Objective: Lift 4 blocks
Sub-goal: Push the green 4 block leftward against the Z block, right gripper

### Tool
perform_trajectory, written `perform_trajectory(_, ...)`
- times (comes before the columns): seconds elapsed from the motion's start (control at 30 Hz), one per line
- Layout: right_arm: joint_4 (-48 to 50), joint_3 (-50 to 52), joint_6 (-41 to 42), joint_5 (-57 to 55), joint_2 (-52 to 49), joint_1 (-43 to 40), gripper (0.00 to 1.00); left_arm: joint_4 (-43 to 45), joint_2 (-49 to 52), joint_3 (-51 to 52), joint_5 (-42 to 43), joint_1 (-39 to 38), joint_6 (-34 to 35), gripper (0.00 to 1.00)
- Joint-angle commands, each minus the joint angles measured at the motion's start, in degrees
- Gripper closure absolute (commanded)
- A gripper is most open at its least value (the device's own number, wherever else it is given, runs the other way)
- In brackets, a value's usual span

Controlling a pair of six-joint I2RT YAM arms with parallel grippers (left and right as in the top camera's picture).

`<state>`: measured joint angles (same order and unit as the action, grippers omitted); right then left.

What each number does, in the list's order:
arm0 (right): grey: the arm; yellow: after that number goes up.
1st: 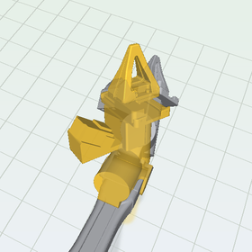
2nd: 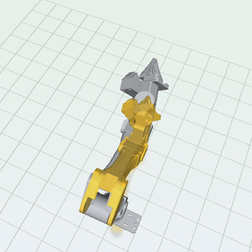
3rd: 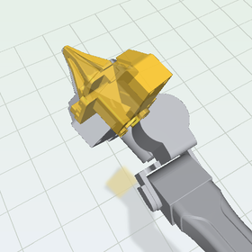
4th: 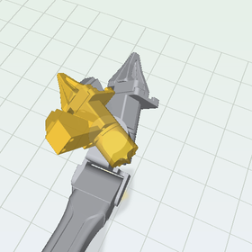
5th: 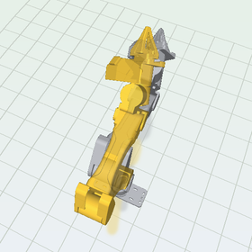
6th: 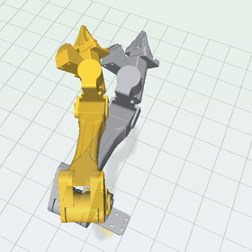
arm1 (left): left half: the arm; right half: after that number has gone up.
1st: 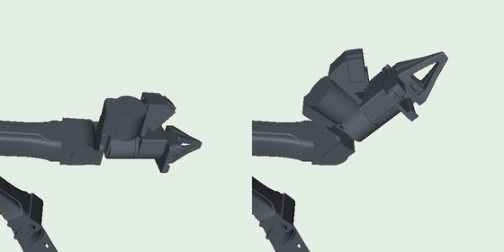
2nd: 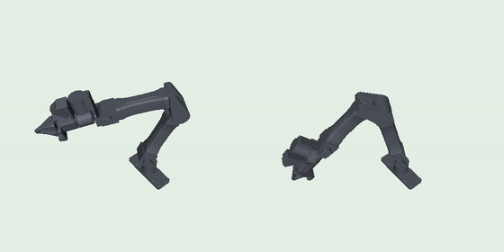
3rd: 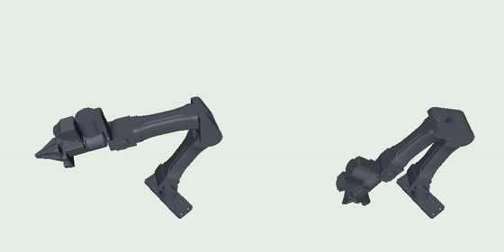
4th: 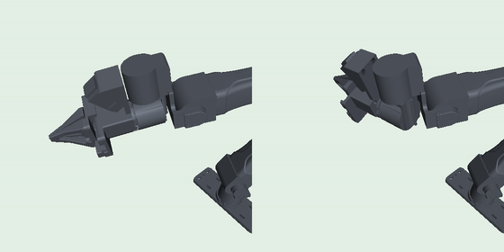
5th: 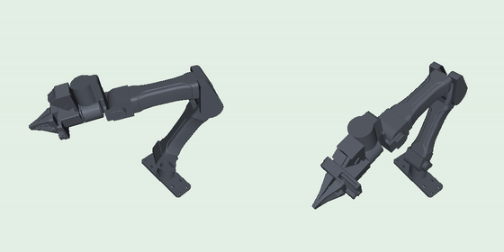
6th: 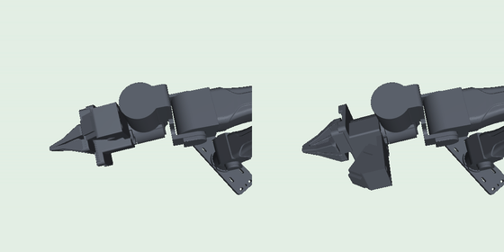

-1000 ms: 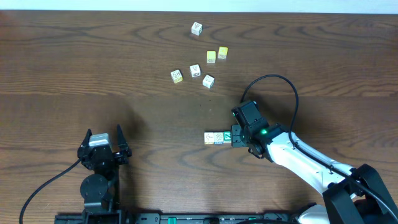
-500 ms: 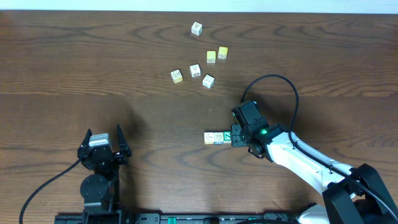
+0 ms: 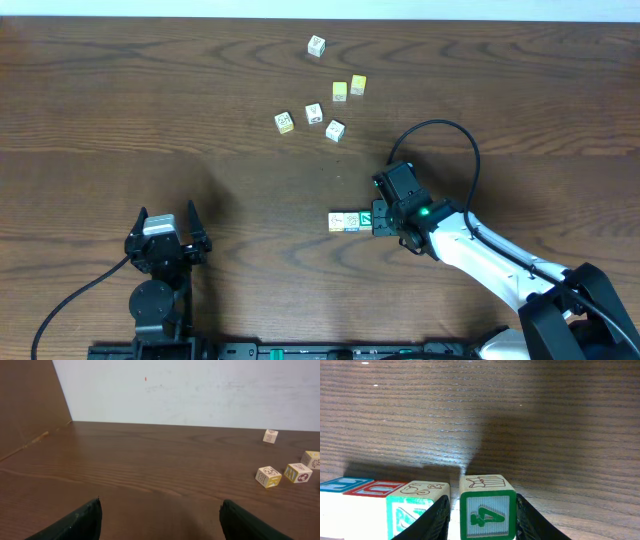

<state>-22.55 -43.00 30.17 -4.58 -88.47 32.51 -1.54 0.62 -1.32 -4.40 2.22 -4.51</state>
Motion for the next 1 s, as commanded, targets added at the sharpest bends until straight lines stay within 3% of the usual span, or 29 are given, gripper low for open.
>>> perform_trajectory(0.0, 0.04, 0.39, 0.66, -0.74, -0.7, 0.55, 0.61, -2.27, -0.28, 1.09, -0.72, 0.28, 0.26, 0.25)
perform_trajectory(0.57, 0.07, 0.39, 0.66, -0.76, -0.7, 0.55, 0.59, -2.27, -0.28, 1.09, -0.72, 0.28, 0.26, 0.25)
perform_trajectory(0.73, 0.15, 0.39, 0.66, -0.76, -0.7, 0.55, 0.62, -2.27, -0.28, 1.09, -0.72, 0.28, 0.26, 0.25)
perform_trajectory(0.97, 0.31, 0.37, 0.66, -0.94, -0.7, 0.55, 0.55, -2.27, -0.28, 1.09, -0.72, 0.28, 0.26, 0.24)
